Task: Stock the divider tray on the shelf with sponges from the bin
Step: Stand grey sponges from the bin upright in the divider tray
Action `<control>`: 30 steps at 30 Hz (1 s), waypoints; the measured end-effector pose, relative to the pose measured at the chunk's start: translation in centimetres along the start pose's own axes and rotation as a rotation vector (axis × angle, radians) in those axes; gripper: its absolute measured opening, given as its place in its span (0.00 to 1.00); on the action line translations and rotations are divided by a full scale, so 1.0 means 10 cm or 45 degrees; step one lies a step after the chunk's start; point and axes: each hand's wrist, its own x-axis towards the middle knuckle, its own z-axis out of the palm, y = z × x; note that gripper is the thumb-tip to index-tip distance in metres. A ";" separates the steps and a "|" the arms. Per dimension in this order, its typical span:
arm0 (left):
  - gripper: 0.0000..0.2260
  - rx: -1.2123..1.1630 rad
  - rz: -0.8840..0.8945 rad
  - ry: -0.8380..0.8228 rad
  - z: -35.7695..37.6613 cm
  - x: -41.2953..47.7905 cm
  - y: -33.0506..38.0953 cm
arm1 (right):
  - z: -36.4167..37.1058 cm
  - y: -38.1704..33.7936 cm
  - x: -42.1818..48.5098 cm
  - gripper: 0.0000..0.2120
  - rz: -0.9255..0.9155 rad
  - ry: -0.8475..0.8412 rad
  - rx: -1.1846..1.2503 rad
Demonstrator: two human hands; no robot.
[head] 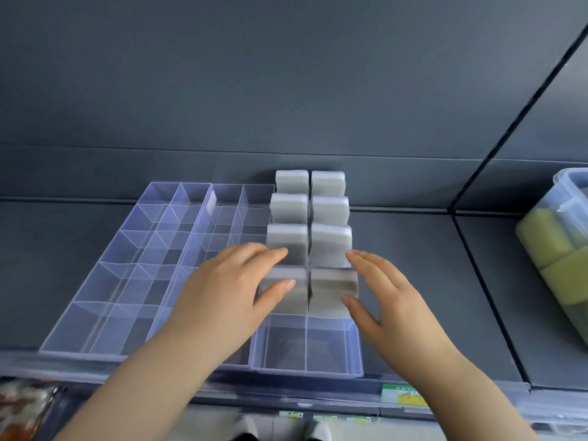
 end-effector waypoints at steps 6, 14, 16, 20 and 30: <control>0.17 0.072 -0.084 0.053 -0.13 -0.19 0.05 | 0.03 0.04 -0.19 0.26 0.031 0.040 0.071; 0.16 0.094 0.049 0.096 -0.22 -0.78 0.08 | 0.03 -0.42 -0.73 0.25 0.142 0.060 -0.077; 0.17 0.096 0.103 0.062 -0.27 -0.95 0.08 | 0.07 -0.58 -0.92 0.25 0.178 0.059 -0.111; 0.19 0.095 0.198 -0.020 -0.31 -1.30 0.06 | 0.17 -0.86 -1.31 0.25 0.240 0.023 -0.191; 0.20 0.059 0.429 -0.092 -0.25 -1.40 0.84 | -0.43 -0.86 -2.10 0.21 0.494 0.121 -0.387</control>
